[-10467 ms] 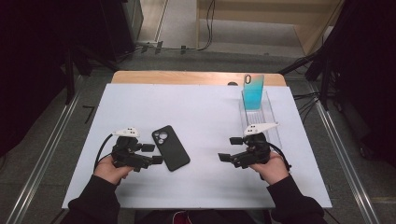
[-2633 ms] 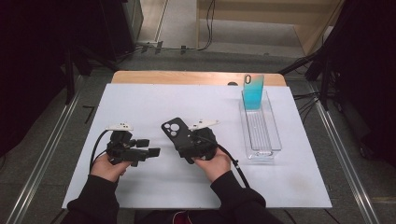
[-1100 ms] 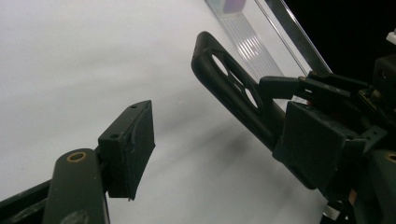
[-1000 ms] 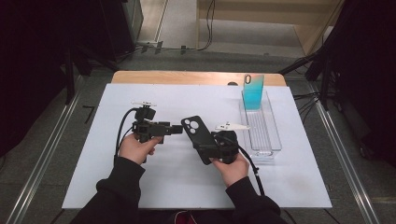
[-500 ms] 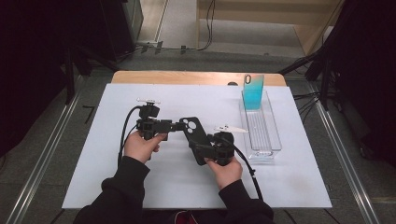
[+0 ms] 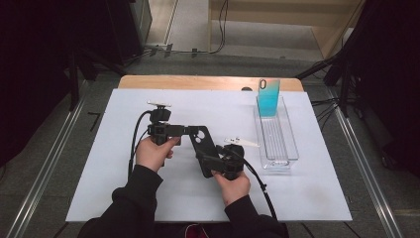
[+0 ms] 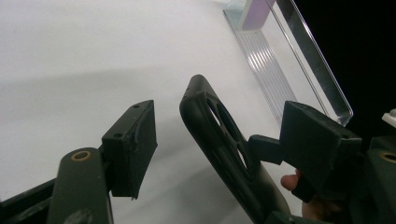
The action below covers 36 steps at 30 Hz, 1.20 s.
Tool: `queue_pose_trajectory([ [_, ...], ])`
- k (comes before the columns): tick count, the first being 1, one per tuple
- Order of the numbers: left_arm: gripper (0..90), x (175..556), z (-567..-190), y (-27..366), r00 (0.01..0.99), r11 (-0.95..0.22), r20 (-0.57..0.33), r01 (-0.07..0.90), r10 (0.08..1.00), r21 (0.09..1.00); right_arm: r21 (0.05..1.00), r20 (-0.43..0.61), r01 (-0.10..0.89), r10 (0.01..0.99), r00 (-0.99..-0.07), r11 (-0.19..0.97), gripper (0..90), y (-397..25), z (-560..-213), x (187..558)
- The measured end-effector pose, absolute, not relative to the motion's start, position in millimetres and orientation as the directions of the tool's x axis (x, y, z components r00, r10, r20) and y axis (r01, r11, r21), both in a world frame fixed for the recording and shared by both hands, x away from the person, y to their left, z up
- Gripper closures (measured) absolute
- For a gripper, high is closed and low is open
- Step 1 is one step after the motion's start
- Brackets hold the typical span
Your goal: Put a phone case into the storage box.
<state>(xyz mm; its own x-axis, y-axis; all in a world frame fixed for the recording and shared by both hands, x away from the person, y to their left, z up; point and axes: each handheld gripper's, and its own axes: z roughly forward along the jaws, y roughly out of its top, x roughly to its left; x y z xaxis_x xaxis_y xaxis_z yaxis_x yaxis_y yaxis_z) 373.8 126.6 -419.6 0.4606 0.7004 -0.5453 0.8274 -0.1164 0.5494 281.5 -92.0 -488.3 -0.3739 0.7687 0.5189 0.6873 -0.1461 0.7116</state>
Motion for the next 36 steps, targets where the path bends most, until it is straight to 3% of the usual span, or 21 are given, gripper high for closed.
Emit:
queue_pose_trajectory([
  [11, 42.4, 377.4, -424.0, 123.9, 0.41, -0.072, -0.596, 0.859, 0.69, 0.508, 0.716, 0.537, 0.676, 0.757, -0.372, -0.176, 12.8, -87.7, -492.2, 279.7],
  [21, 67.9, 376.3, -426.9, 128.0, 0.412, -0.049, -0.638, 0.861, 0.651, 0.506, 0.731, 0.543, 0.654, 0.746, -0.386, -0.194, 12.8, -87.7, -490.0, 279.1],
  [36, 76.1, 375.2, -425.5, 130.7, 0.423, -0.039, -0.689, 0.866, 0.588, 0.498, 0.74, 0.53, 0.651, 0.741, -0.411, -0.168, 12.1, -83.5, -493.1, 281.4],
])
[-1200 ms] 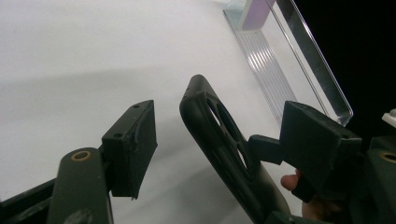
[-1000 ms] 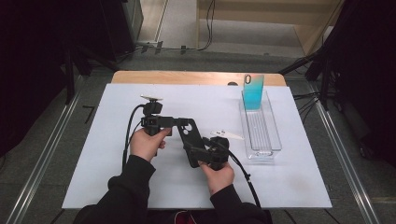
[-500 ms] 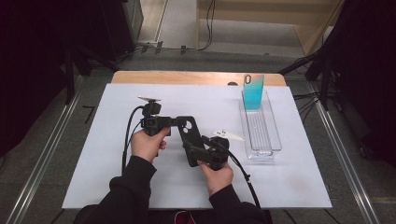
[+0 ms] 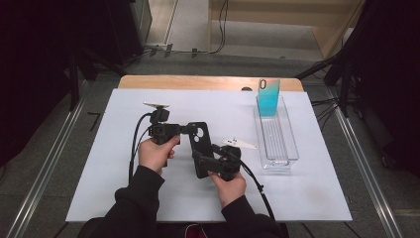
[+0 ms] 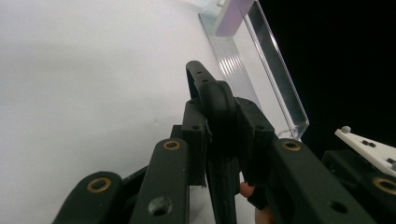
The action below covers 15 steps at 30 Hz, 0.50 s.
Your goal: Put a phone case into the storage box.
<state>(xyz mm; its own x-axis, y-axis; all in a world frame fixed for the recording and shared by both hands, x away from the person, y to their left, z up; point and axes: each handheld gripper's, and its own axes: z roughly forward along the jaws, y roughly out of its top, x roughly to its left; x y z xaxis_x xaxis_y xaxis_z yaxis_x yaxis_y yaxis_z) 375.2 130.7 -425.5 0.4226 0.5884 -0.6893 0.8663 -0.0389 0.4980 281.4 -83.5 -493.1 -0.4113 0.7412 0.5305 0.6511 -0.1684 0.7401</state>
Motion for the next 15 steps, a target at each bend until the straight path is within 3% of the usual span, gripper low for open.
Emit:
queue_pose_trajectory([
  [9, 78.5, 372.7, -421.8, 131.8, 0.448, -0.033, -0.714, 0.858, 0.538, 0.513, 0.762, 0.51, 0.628, 0.741, -0.436, -0.155, 11.4, -83.7, -491.4, 280.7],
  [15, 79.0, 370.6, -418.3, 131.5, 0.467, -0.054, -0.71, 0.852, 0.527, 0.52, 0.785, 0.486, 0.611, 0.716, -0.501, -0.105, 10.3, -86.4, -489.5, 283.4],
])
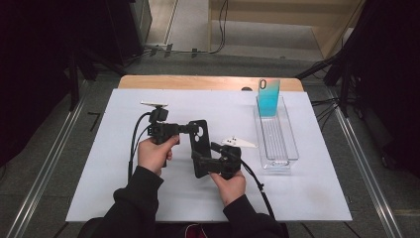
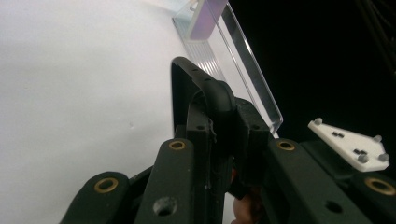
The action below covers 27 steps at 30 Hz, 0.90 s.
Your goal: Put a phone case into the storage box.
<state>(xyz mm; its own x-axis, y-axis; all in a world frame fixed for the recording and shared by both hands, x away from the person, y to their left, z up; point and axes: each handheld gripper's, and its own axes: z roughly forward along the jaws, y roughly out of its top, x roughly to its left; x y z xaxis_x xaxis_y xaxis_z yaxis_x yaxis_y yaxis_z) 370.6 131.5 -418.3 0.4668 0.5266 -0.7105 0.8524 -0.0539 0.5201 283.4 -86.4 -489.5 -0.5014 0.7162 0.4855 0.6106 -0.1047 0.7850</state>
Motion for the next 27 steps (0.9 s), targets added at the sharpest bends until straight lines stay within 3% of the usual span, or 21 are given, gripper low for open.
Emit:
queue_pose_trajectory([
  [3, 79.0, 369.1, -416.1, 130.0, 0.474, -0.058, -0.706, 0.849, 0.526, 0.526, 0.783, 0.47, 0.619, 0.707, -0.528, -0.059, 0.0, -86.0, -486.3, 285.7],
  [8, 79.0, 366.7, -411.5, 129.4, 0.496, -0.068, -0.688, 0.833, 0.53, 0.549, 0.782, 0.459, 0.623, 0.69, -0.56, -0.014, 0.0, -90.8, -481.5, 288.3],
  [17, 78.7, 359.7, -404.4, 129.8, 0.594, -0.097, -0.576, 0.739, 0.561, 0.667, 0.744, 0.389, 0.656, 0.716, -0.579, 0.126, 0.0, -96.3, -471.3, 290.0],
  [27, 78.6, 351.3, -401.0, 129.4, 0.669, -0.116, -0.484, 0.644, 0.564, 0.756, 0.77, 0.337, 0.617, 0.716, -0.612, 0.165, 0.0, -110.6, -462.0, 285.8],
])
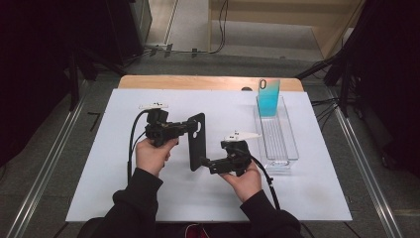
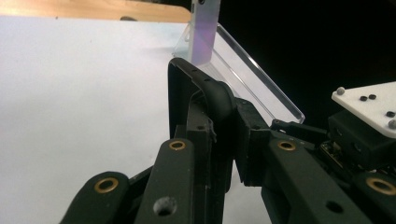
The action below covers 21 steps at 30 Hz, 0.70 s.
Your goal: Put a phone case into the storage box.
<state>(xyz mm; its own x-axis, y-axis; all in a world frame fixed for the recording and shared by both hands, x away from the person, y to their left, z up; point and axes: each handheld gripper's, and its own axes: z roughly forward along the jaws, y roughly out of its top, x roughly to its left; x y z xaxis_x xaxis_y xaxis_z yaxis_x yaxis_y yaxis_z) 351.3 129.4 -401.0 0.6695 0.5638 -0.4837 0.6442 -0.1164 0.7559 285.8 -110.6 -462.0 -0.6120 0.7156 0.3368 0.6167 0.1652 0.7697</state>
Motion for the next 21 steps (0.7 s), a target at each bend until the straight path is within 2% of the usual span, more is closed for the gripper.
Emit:
queue_pose_trajectory([
  [7, 78.6, 344.4, -402.5, 129.2, 0.698, -0.106, -0.438, 0.589, 0.567, 0.801, 0.792, 0.293, 0.577, 0.706, -0.644, 0.198, 0.0, -109.8, -460.5, 282.4],
  [21, 78.6, 333.3, -405.5, 123.6, 0.735, -0.123, -0.398, 0.541, 0.549, 0.832, 0.808, 0.315, 0.551, 0.639, -0.702, 0.207, 0.0, -120.9, -458.4, 287.7],
])
